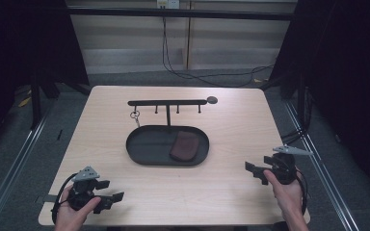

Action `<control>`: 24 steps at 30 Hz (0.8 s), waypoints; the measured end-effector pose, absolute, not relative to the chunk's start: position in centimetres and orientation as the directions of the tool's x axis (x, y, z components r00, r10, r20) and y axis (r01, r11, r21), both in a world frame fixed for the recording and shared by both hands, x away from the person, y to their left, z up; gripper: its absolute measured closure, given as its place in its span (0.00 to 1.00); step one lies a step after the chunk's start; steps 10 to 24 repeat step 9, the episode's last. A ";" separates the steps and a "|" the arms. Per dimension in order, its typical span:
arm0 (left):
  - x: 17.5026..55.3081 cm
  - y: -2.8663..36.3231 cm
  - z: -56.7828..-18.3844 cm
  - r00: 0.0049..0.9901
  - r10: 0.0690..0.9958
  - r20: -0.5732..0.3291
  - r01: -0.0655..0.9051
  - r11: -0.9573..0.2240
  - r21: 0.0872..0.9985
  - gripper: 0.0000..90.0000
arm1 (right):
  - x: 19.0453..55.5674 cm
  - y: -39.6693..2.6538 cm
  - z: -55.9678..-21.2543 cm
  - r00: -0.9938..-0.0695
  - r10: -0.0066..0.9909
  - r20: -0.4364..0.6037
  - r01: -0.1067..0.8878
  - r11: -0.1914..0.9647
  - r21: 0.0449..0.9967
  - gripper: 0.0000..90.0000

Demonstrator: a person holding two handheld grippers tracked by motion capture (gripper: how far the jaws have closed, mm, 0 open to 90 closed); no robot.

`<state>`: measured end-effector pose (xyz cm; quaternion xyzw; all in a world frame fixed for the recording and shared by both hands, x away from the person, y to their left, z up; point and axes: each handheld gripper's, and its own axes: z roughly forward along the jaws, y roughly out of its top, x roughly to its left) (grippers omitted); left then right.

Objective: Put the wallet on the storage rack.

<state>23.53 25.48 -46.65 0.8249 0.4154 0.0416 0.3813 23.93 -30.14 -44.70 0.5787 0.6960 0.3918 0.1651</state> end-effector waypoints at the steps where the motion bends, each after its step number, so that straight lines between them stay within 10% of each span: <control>1: 23.5 25.5 -46.6 0.651 0.717 -0.250 0.654 -0.361 0.665 0.26 | 23.3 -30.5 -45.2 -0.268 0.938 0.221 0.677 0.019 0.736 0.16; 24: 23.5 25.5 -46.5 0.662 0.707 -0.250 0.646 -0.368 0.669 0.25 | 22.8 -31.0 -46.4 -0.239 0.948 0.210 0.694 0.015 0.720 0.16</control>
